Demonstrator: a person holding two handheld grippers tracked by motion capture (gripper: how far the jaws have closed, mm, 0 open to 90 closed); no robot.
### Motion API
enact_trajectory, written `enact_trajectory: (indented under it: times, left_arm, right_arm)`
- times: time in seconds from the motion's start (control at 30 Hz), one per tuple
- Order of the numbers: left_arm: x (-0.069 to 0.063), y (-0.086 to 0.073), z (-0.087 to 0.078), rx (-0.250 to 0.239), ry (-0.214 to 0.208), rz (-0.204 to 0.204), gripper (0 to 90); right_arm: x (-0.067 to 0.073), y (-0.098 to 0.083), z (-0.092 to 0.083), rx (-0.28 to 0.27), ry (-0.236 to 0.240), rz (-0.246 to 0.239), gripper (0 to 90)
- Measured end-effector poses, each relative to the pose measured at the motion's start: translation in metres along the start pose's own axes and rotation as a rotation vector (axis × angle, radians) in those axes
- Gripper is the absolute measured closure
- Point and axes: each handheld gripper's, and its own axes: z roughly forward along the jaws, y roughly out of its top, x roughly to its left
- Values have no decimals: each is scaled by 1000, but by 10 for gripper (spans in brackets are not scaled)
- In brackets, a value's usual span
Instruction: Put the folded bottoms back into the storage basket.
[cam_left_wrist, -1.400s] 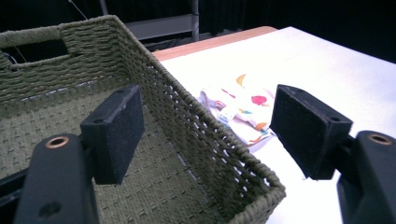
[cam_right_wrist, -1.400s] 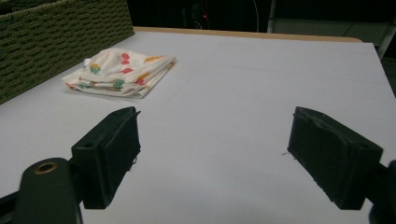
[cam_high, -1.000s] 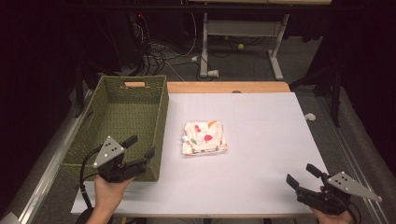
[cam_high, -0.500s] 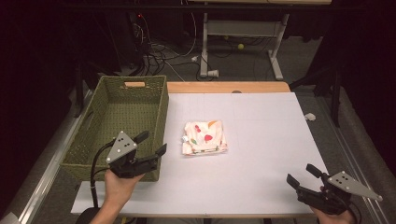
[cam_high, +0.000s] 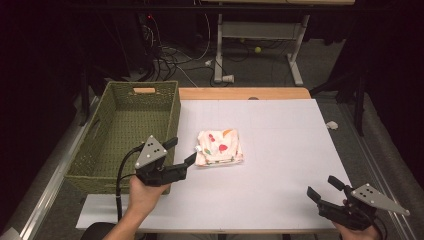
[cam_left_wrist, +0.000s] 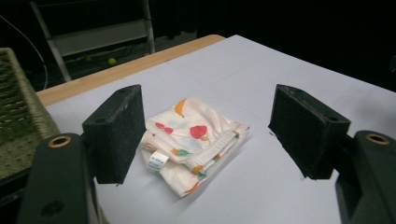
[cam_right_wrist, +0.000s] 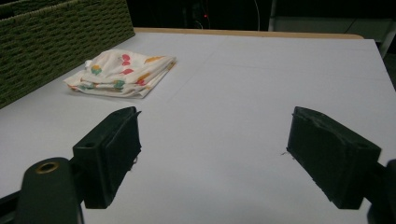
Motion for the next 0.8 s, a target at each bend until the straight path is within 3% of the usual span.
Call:
enact_trajectory:
  times: [0.33,0.5,0.67,0.73,0.8]
  left_arm:
    - [-11,10,28,47,-16,-2,273]
    - [-15,14,50,118,-38,-8,270]
    - [-16,19,72,186,-13,-11,269]
    - [-14,21,83,233,27,-13,269]
    - [-11,23,93,260,27,-45,270]
  right_arm:
    - [0,0,-1,-4,3,2,177]
    - [0,0,0,0,-1,-1,176]
    - [1,0,0,2,4,-8,177]
    - [1,0,0,7,-1,-9,178]
    - [0,0,1,19,-8,-7,179]
